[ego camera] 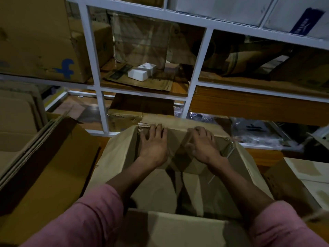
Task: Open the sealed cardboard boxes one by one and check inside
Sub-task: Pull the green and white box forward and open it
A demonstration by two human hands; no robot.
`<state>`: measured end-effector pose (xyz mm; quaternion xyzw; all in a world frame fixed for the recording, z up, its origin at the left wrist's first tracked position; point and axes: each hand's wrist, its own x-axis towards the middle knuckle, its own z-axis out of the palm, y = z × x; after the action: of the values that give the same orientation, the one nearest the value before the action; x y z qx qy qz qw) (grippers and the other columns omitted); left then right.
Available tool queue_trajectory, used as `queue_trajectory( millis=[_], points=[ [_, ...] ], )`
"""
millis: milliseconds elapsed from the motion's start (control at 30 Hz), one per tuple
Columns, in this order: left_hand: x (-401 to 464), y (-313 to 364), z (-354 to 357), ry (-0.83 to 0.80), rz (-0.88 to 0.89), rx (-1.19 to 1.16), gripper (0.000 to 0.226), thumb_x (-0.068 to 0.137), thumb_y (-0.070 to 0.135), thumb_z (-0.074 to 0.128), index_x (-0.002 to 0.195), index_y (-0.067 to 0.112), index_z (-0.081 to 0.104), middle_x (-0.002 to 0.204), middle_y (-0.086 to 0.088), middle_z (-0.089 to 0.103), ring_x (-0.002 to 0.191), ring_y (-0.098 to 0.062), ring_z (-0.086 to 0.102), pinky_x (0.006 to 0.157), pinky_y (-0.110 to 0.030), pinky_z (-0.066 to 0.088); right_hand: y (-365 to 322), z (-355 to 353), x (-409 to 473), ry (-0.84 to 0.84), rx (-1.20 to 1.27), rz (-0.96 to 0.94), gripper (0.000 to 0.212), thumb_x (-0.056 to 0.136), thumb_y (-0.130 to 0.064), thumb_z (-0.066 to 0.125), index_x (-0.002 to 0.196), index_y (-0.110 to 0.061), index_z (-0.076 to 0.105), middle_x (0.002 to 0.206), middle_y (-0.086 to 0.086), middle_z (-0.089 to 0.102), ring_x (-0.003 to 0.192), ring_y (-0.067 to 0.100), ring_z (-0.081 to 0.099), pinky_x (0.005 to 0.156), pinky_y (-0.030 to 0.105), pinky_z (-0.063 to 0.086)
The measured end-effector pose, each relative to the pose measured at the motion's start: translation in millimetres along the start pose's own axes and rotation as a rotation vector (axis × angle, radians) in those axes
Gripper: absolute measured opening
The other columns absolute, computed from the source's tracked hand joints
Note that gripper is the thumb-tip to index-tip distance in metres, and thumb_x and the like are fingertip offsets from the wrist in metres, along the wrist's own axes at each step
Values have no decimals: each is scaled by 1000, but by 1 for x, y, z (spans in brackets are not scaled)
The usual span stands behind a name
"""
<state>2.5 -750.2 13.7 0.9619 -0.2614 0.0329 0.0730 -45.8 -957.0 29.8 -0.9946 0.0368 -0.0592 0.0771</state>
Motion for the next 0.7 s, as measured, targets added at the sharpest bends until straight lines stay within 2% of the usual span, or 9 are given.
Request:
queue_trajectory(
  millis=[100,167,300,367,433,533,600,700],
  points=[
    [-28,10,-11,7,-7,-58,72,98,41,52,156,15,21,164,-14,20,152,-37,15,118,-68,20,2,-6,-31,23,148,-36,51,96,-34,63,141,-14,51,147,15,42,136,35,40,115,49,36],
    [-48,20,-19,9,-25,-109,60,98,42,52,150,17,34,155,-11,37,142,-33,33,114,-60,29,5,-10,-55,23,204,-74,42,96,-33,61,131,-11,60,130,17,57,122,35,54,105,40,44],
    [-88,33,-27,12,18,-160,43,101,41,49,137,18,54,138,-7,54,125,-27,50,104,-50,44,9,-22,-114,-51,241,-131,23,99,-29,61,112,-13,72,105,8,75,101,27,69,82,33,49],
    [-109,37,-30,28,32,-181,37,101,40,49,128,17,61,126,-8,63,113,-28,59,95,-47,50,8,-29,-144,-77,260,-145,25,102,-32,58,103,-13,72,95,6,75,92,25,69,76,35,48],
    [-133,43,-33,62,52,-184,33,101,40,48,115,16,65,114,-8,69,102,-31,64,85,-45,53,7,-36,-172,-76,288,-159,37,103,-43,51,96,-13,70,87,5,72,82,22,66,74,40,49],
    [-171,48,-33,89,132,-192,38,102,49,42,104,20,66,103,-3,70,94,-27,65,78,-43,51,6,-40,-209,-124,311,-181,54,95,-65,44,105,-19,71,99,-2,74,88,13,67,78,38,53],
    [-194,47,-31,13,206,-179,44,100,58,39,109,25,66,105,2,69,94,-19,63,81,-41,50,7,-40,-228,-193,308,-211,49,92,-65,56,118,-26,69,109,-7,73,95,8,66,82,34,55],
    [-213,41,-25,-43,277,12,41,96,63,45,116,29,58,112,7,68,103,-17,62,92,-42,44,8,-37,-242,-192,233,-222,43,90,-59,65,124,-33,66,114,-8,72,101,12,65,85,41,55]
  ],
)
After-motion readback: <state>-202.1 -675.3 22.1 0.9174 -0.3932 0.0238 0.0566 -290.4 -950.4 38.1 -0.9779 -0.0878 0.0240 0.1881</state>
